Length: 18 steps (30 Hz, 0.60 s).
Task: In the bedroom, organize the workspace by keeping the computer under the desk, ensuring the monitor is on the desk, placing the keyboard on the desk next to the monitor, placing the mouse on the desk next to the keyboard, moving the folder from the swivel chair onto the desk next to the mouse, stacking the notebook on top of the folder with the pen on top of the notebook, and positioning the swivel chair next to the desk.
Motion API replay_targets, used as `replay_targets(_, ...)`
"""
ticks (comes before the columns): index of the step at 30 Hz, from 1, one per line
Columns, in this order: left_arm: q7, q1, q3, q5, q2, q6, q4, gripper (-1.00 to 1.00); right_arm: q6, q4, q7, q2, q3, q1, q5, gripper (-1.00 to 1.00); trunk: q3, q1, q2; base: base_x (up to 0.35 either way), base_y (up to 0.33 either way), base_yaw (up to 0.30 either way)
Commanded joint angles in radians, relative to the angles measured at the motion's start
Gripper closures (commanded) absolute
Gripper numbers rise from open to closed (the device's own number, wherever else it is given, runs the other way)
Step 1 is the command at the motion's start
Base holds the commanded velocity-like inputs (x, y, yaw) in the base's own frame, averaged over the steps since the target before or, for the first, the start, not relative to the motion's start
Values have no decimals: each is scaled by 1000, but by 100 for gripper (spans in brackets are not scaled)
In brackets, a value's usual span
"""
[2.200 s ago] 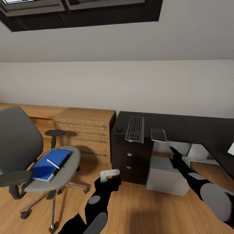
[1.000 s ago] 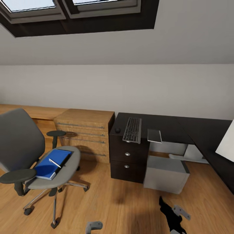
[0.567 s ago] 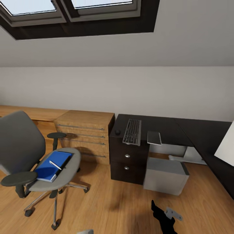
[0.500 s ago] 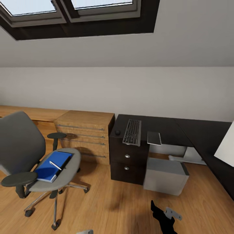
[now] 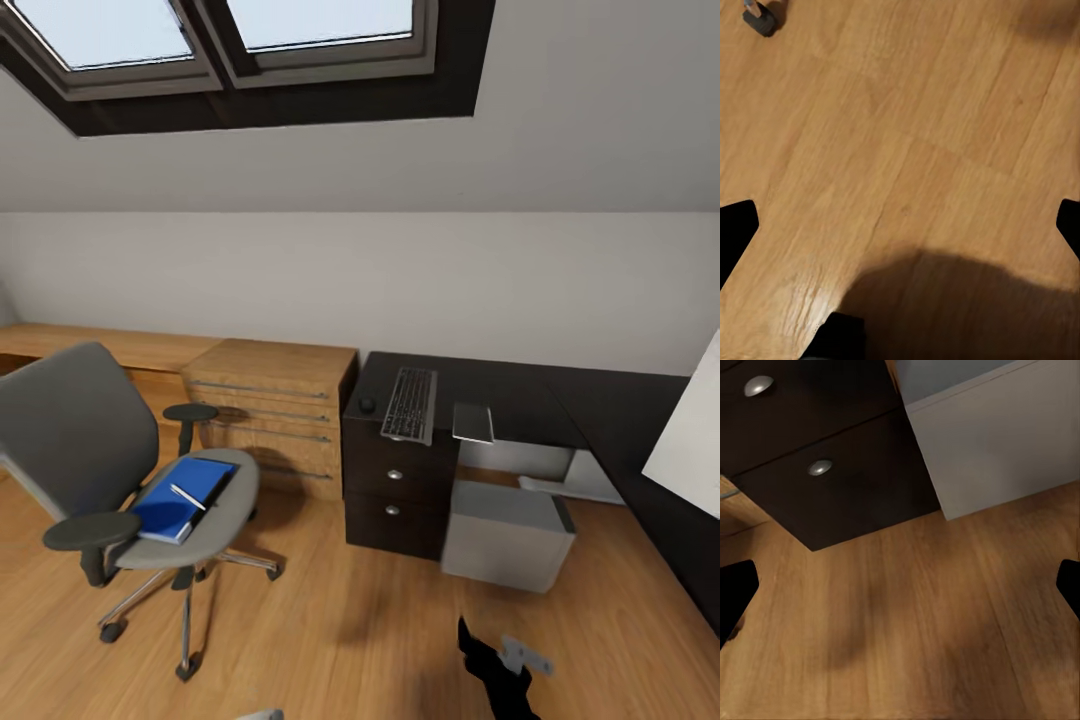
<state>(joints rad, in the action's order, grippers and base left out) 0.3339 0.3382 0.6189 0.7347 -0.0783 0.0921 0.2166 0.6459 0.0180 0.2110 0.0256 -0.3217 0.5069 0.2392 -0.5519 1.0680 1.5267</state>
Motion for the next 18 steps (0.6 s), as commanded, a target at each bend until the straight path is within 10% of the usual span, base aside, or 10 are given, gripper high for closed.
replay_targets(1, 5, 1, 9, 10, 0, 4, 0, -100, 3, 2, 10, 0, -3, 1, 11, -100, 2, -5, -7, -333, -108, 158)
replay_targets(18, 5, 1, 8, 11, 1, 6, 0, -100, 3, 2, 10, -1, -3, 1, 10, -100, 52, -70, -126, -331, -161, 34)
